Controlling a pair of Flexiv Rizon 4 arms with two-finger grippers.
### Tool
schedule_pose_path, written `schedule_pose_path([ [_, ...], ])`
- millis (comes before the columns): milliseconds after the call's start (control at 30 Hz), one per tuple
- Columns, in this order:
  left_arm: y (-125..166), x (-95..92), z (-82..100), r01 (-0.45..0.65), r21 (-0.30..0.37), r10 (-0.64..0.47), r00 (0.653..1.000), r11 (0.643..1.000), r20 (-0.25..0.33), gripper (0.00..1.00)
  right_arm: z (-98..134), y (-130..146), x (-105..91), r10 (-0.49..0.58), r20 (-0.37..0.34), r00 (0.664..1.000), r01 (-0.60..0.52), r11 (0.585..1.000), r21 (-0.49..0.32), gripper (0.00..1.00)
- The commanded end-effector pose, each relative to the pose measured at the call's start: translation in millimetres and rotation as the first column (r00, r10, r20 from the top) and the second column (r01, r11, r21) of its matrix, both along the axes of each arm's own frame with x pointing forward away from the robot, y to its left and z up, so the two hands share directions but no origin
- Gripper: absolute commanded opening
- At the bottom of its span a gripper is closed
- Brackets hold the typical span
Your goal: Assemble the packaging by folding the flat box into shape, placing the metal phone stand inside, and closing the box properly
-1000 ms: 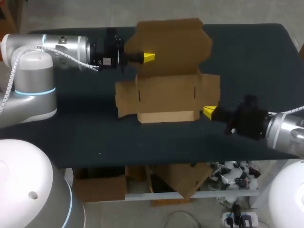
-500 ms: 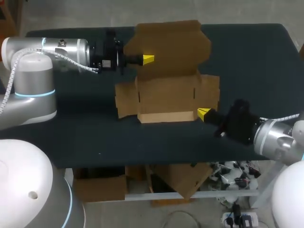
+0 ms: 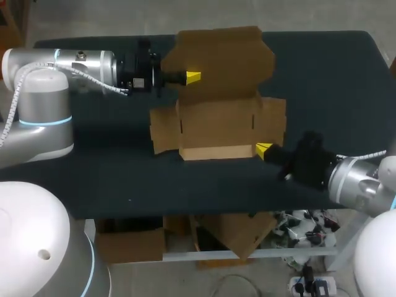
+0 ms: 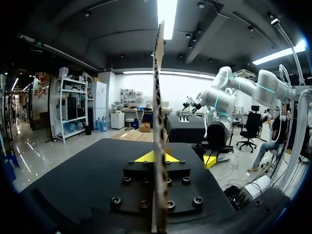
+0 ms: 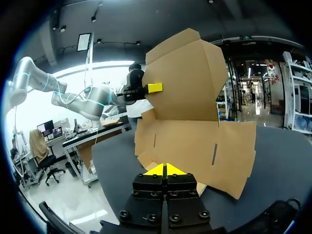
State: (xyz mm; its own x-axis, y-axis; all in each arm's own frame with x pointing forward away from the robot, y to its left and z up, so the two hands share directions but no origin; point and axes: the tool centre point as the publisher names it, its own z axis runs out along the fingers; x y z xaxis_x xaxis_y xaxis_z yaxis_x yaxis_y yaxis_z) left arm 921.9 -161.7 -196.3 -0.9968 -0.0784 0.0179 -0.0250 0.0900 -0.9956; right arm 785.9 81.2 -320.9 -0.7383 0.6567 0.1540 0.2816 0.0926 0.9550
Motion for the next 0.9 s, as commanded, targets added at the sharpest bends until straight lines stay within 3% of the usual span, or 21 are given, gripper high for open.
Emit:
schedule_pose_path([
  [33,0,-0.5,-1.9,0.001,-0.002,-0.001,1.000,1.000,0.000,0.00,-12,24,13.1,0.005,-0.018,1.000,-0.005,1.000,-0.017,0.00],
  [467,0,-0.5,-1.9,0.001,-0.002,-0.001,1.000,1.000,0.000,0.00,-40,47,15.8,-0.009,-0.050,0.999,0.009,1.000,0.000,0.00],
  [900,0,-0.5,-1.9,0.001,-0.002,-0.001,1.000,1.000,0.000,0.00,-61,70,17.9,-0.062,-0.062,0.996,0.056,0.994,-0.092,0.00],
])
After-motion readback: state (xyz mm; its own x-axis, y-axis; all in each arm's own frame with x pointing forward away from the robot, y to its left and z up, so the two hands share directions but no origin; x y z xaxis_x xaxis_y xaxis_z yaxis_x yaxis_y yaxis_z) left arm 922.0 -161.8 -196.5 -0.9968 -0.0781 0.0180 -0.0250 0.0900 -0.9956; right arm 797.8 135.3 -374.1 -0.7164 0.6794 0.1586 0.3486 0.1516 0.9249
